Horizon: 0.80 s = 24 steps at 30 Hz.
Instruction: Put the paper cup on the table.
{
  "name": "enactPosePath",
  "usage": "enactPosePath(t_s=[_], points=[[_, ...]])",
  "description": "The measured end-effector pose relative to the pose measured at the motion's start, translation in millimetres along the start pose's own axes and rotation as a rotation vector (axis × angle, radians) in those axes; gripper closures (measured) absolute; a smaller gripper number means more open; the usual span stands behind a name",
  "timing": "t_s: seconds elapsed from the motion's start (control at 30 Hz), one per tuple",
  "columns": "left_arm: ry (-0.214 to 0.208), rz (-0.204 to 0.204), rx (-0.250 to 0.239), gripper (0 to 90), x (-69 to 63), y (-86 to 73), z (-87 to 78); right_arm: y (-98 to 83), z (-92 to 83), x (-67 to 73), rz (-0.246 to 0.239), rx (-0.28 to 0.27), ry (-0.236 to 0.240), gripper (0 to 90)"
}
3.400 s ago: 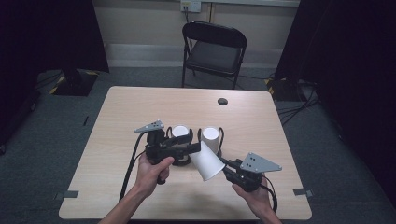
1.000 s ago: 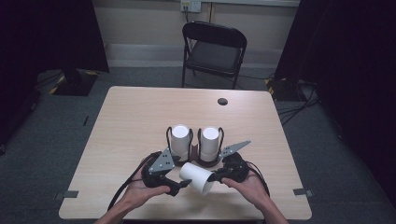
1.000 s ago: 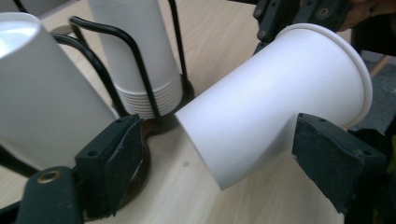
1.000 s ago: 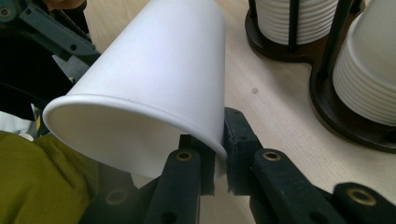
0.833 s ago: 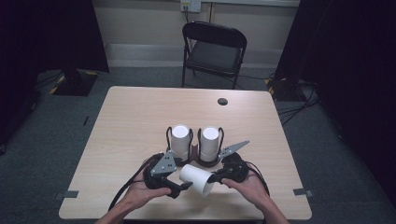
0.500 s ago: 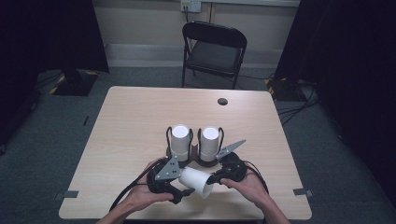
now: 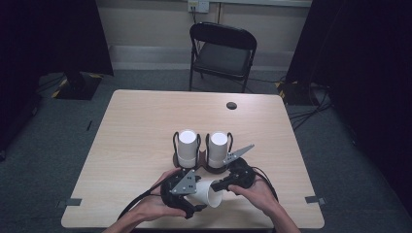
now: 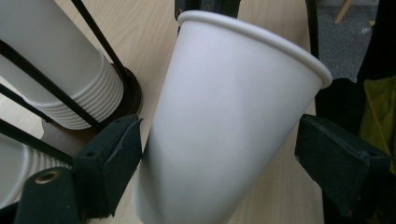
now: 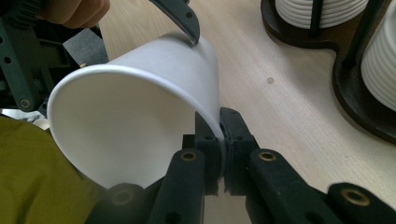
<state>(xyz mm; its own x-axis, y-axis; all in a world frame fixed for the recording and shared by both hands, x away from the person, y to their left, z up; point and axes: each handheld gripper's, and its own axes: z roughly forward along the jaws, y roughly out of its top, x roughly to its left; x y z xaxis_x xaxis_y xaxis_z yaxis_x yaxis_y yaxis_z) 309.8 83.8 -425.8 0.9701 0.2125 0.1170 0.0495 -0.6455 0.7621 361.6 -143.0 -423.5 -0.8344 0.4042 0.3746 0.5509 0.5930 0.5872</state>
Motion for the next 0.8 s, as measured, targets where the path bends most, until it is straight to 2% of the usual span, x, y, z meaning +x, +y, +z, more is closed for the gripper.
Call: enactPosePath(t_s=[0.03, 0.07, 0.2, 0.37, 0.47, 0.67, 0.7, 0.8], points=[[-0.008, 0.002, -0.005, 14.8, 0.4, 0.4, 0.6, 0.0, 0.4, -0.3, 0.002, -0.007, 0.003, 86.9], [-0.014, 0.003, 0.015, 14.6, 0.0, 0.0, 2.4, 0.2, 1.3, -0.2, 0.005, -0.007, 0.012, 87.1], [-0.015, 0.017, 0.038, 15.8, -1.9, -0.7, 6.8, 1.2, 2.5, 0.7, 0.011, -0.008, 0.02, 87.3], [-0.011, 0.003, 0.044, 15.6, -0.1, -0.9, 11.7, 3.5, 6.5, 1.1, 0.029, -0.011, 0.015, 87.4], [-0.004, 0.013, 0.029, 15.9, -1.2, 0.1, 11.7, 5.1, 9.5, -0.1, 0.053, -0.007, 0.025, 87.4], [-0.008, 0.019, 0.028, 18.1, -3.5, 1.0, 14.1, 5.7, 14.4, -0.3, 0.076, -0.007, 0.03, 87.5], [-0.012, 0.027, 0.048, 18.7, -4.0, 1.8, 13.5, 5.7, 16.1, -0.5, 0.081, -0.003, 0.033, 87.5], [-0.007, 0.036, 0.036, 19.5, -4.3, 1.9, 13.7, 7.9, 19.6, 1.7, 0.09, 0.0, 0.029, 87.5]])
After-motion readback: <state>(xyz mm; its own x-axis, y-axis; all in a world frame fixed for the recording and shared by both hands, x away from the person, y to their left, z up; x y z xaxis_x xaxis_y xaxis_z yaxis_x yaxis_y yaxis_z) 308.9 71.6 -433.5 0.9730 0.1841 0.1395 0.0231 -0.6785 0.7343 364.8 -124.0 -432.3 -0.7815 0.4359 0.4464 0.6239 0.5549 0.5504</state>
